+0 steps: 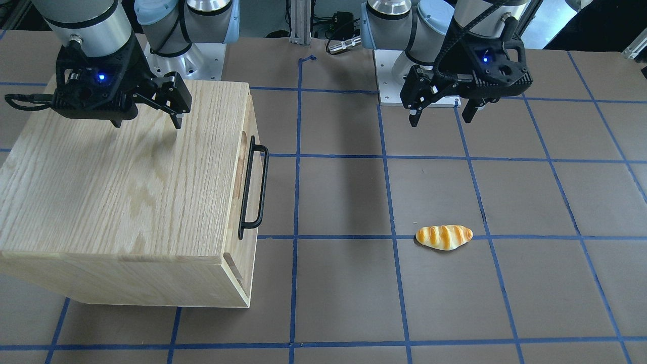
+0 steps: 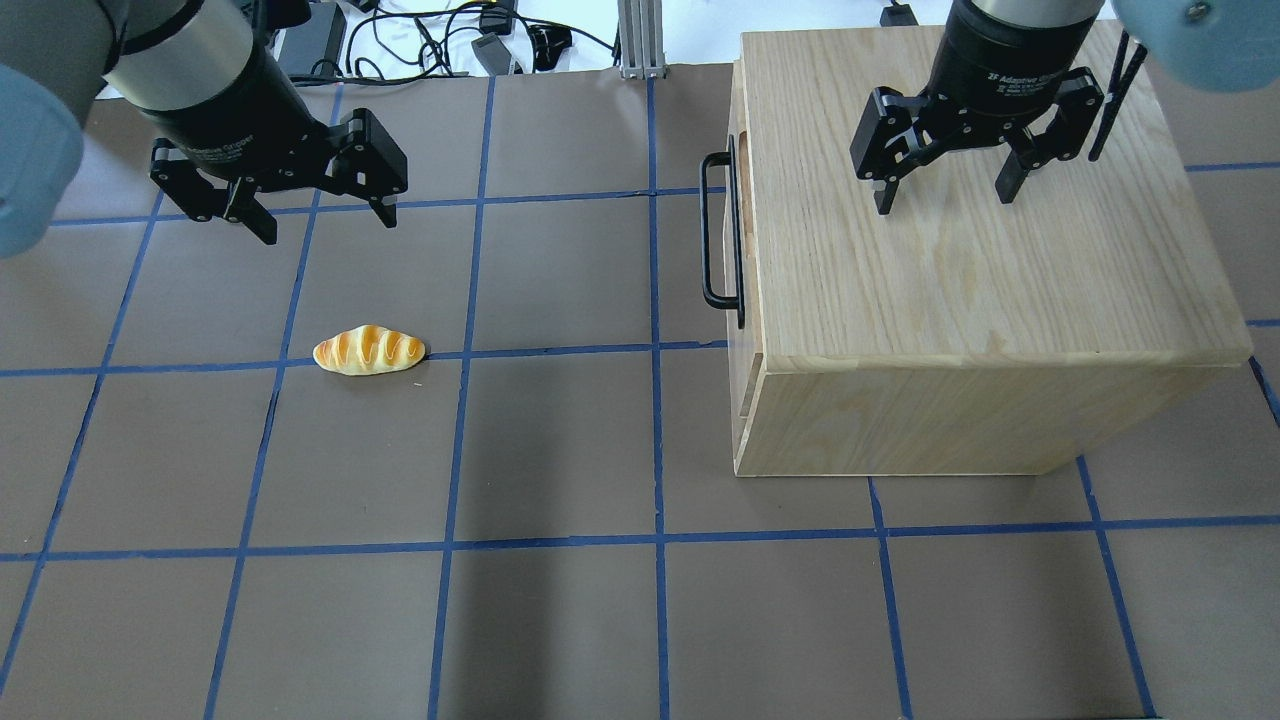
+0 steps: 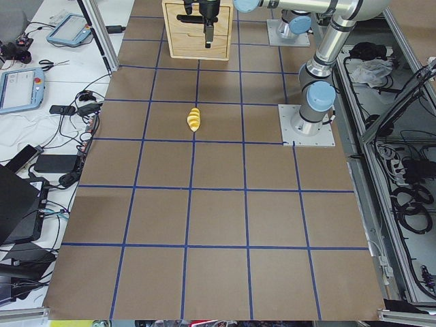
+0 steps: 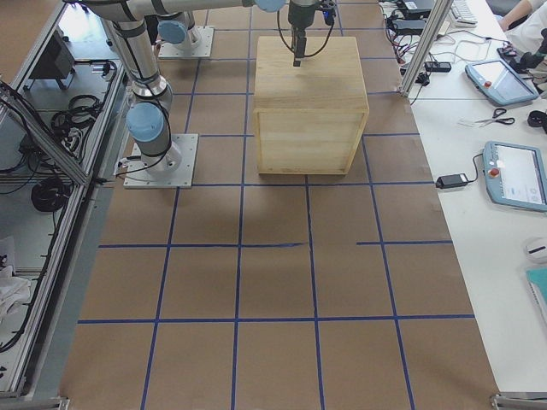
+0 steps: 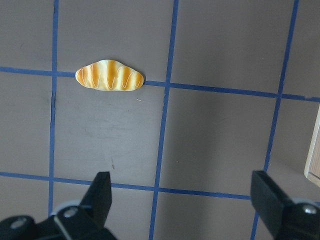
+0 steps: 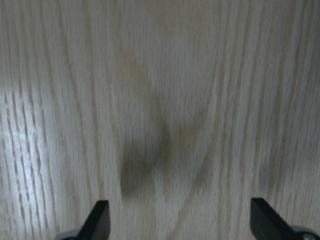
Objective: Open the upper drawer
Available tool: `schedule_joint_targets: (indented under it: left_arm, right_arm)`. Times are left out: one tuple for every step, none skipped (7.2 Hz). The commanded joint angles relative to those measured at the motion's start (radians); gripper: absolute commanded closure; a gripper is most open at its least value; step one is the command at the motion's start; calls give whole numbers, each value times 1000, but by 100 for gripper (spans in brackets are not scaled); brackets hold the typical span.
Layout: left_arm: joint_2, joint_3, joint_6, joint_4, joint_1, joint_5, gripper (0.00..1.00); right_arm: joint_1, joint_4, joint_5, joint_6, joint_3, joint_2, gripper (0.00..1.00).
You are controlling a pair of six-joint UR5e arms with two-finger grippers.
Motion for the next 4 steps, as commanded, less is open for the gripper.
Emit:
schedule_joint_targets:
  left_arm:
    - [0,-1,0,0,1,5,0]
    - [0,-2,0,0,-1,2,0]
    - [0,-2,0,0,-1,0,0]
    - [0,-4,0,-2,-1,-1,0]
  right_arm:
    - [0,0,0,0,0,0,0]
    - [0,0,0,0,1,0,0]
    - [0,0,0,0,0,0,0]
    - [0,0,0,-2,0,0,0]
